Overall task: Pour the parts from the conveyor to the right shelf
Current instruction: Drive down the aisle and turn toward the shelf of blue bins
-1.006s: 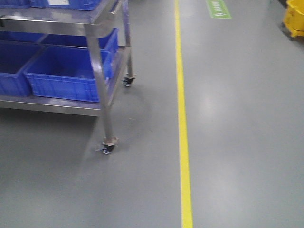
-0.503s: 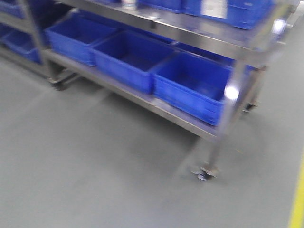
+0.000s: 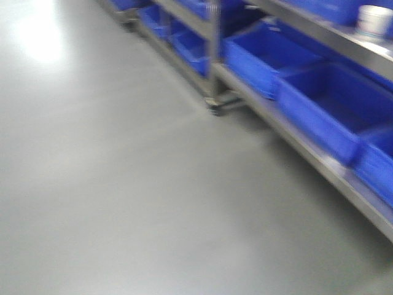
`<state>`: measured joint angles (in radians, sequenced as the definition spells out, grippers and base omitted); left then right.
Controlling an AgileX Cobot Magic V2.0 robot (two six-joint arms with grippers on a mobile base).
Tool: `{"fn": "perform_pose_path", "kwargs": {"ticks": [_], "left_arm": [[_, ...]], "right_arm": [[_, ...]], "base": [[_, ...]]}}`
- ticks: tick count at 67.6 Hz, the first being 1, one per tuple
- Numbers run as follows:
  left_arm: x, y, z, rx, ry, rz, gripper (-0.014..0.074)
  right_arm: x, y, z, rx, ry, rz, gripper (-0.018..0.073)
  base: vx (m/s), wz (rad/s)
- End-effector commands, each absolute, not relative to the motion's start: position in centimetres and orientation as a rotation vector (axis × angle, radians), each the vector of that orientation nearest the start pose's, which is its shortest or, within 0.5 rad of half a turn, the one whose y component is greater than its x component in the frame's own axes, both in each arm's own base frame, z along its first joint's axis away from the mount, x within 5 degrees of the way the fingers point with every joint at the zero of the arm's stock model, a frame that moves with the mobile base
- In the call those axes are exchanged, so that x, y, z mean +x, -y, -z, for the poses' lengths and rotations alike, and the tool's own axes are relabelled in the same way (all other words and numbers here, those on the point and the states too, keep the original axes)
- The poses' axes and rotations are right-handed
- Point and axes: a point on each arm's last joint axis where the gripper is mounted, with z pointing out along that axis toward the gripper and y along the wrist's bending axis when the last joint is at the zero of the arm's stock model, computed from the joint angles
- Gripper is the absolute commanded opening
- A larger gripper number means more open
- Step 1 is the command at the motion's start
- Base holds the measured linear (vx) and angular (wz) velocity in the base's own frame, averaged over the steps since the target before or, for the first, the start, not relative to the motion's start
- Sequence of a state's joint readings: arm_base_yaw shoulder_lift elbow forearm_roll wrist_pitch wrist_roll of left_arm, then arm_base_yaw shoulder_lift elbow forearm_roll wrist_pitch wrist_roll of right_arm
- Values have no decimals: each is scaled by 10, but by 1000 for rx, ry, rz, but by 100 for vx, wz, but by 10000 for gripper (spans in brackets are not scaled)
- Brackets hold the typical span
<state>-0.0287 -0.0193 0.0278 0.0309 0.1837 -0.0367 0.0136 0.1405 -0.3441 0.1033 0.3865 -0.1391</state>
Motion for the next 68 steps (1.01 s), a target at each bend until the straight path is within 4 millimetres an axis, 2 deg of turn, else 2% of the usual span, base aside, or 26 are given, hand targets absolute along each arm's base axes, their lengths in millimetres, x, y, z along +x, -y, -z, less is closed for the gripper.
{"fn": "perform_pose_path", "kwargs": {"ticks": [1,36,51,68], "left_arm": [[55,2,-201,13,-1582,35,-6],[55,2,-201,13,-1581,35,-6],[55,2,-201,13,-1581,35,-6],[55,2,-201,13,-1581,35,-6]], "right_arm": [[50,-3,-300,-70,-1570,10,-9],[50,-3,-300,-70,-1570,10,-9],[50,-3,-300,-70,-1570,10,-9],[50,-3,-300,-70,-1570,10,-9]], "base": [[23,96],[20,83],[18,29],[28,-8]]}}
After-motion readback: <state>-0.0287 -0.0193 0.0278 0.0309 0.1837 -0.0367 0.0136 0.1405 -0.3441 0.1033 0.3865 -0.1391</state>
